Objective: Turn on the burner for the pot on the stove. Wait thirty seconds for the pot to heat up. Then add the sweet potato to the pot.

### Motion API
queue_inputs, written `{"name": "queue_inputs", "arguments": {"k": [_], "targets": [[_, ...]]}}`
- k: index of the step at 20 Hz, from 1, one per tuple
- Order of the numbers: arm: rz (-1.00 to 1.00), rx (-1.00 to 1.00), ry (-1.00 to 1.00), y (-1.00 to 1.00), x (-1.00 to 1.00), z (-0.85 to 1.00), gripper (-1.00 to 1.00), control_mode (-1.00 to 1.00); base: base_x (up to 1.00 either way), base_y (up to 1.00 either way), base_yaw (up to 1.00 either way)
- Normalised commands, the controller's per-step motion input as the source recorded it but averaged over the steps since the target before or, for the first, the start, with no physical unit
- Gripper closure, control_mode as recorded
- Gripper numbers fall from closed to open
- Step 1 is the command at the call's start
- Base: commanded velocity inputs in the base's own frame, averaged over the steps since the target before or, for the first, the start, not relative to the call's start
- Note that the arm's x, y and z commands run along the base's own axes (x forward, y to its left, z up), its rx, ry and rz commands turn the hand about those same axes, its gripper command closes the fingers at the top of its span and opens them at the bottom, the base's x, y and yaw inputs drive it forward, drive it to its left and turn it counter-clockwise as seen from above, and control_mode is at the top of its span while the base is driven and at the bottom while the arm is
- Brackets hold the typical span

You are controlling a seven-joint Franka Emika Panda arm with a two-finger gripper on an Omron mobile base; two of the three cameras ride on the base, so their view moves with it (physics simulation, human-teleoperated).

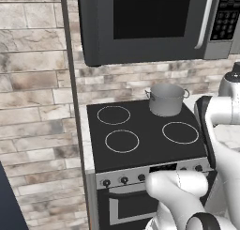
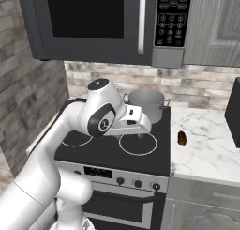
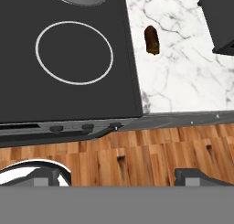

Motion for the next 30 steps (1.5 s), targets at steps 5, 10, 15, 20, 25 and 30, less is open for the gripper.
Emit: {"name": "queue_inputs", "arguments": {"k": [5,10,15,20,25,30], "targets": [[0.00,0.00,0.00,0.00,0.00,0.00,-1.00,-1.00,0.00,0.00,0.00],[0.00,0.00,0.00,0.00,0.00,0.00,-1.00,-1.00,0.00,0.00,0.00],[0.00,0.00,0.00,0.00,0.00,0.00,-1.00,-1.00,0.00,0.00,0.00],[0.01,0.00,0.00,-0.09,0.00,0.00,-1.00,-1.00,0.00,0.00,0.00],[0.05,0.02,0.00,-0.27,0.00,0.00,-1.00,-1.00,0.00,0.00,0.00],[0.04,0.03,0.00,-0.27,0.00,0.00,-1.00,-1.00,0.00,0.00,0.00]]}}
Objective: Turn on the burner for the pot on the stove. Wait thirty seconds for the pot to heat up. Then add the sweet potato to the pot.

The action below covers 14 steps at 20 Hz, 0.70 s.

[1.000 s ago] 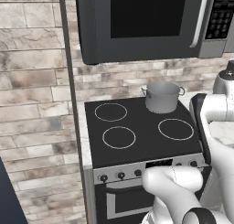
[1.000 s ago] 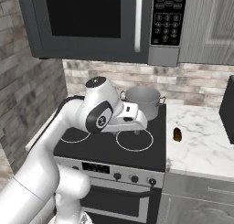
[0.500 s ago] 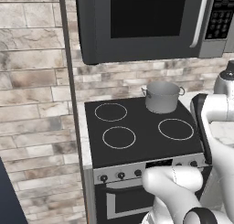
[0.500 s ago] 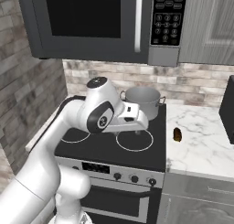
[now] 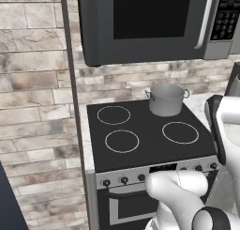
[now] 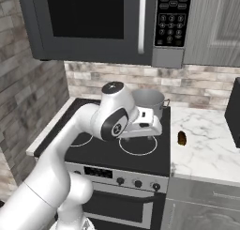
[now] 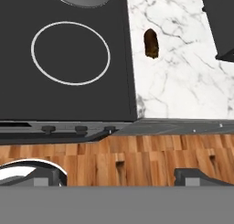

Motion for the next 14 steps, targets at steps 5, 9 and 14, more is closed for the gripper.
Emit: {"name": "queue_inputs", "arguments": {"k": [5,9,14], "targets": [[0.02,0.03,0.00,-0.23,0.03,0.00,-1.00,-1.00,0.00,0.00,0.00],[0.01,0.02,0.00,-0.21,0.01,0.00,-1.00,-1.00,0.00,0.00,0.00],[0.03,0.01,0.00,-0.21,0.00,0.00,-1.00,-1.00,0.00,0.00,0.00]]}}
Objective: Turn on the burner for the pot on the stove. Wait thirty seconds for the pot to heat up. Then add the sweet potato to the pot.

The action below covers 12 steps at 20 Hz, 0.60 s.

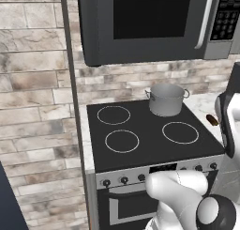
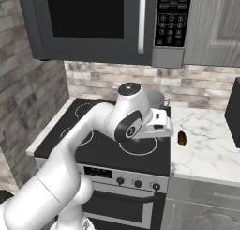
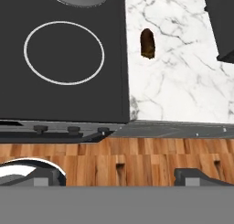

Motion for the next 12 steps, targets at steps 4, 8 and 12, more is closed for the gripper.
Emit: {"name": "queue_inputs", "arguments": {"k": [4,8,12], "targets": [[0.03,0.00,0.00,-0.16,0.00,0.00,-1.00,-1.00,0.00,0.00,0.00],[0.03,0.00,0.00,-0.14,0.00,0.00,-1.00,-1.00,0.00,0.00,0.00],[0.01,0.00,0.00,-0.01,0.00,0.00,-1.00,-1.00,0.00,0.00,0.00]]}}
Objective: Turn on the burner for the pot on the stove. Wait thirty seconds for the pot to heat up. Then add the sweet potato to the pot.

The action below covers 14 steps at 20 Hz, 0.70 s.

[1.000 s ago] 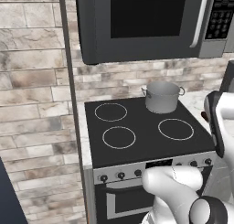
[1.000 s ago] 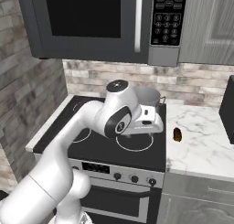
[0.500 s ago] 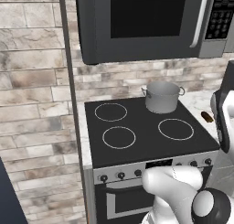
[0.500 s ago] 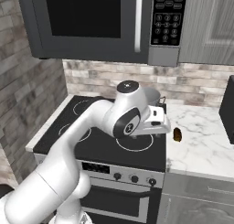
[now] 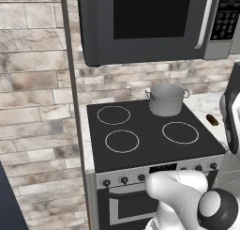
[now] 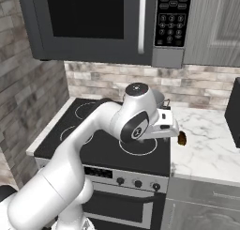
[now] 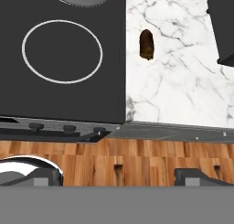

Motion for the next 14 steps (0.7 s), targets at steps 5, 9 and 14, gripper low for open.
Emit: {"name": "queue_inputs", "arguments": {"k": [5,9,14], "targets": [[0.00,0.00,0.00,0.00,0.00,0.00,-1.00,-1.00,0.00,0.00,0.00],[0.00,0.00,0.00,0.00,0.00,0.00,-1.00,-1.00,0.00,0.00,0.00],[0.00,0.00,0.00,0.00,0.00,0.00,-1.00,-1.00,0.00,0.00,0.00]]}}
